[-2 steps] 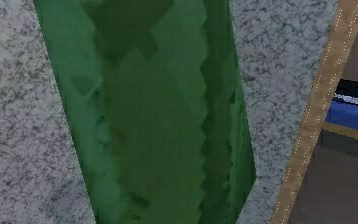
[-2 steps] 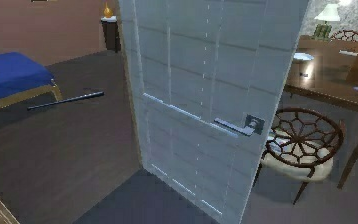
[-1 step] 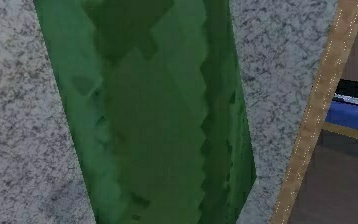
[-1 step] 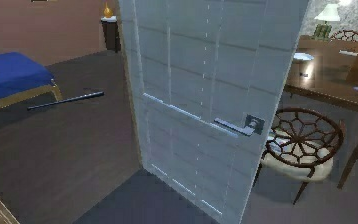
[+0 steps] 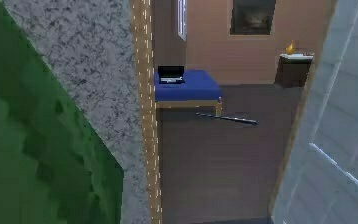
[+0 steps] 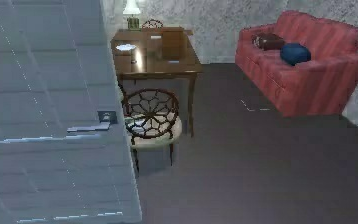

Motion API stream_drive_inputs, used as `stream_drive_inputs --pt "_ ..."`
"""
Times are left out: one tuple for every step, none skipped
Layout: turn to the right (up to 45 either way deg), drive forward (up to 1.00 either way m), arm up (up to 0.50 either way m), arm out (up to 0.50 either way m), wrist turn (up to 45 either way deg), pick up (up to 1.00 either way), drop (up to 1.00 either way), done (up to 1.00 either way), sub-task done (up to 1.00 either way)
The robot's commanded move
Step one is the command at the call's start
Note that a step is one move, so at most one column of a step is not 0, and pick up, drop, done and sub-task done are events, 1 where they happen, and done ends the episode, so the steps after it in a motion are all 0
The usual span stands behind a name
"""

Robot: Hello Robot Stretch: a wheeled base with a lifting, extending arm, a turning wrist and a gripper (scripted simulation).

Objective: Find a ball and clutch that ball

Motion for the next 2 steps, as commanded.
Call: stream_drive_inputs --pt "45.0 0.0 0.0 0.0 0.0 0.0 0.0 0.0 0.0" --pt "36.0 0.0 0.0 0.0 0.0 0.0 0.0 0.0 0.0"
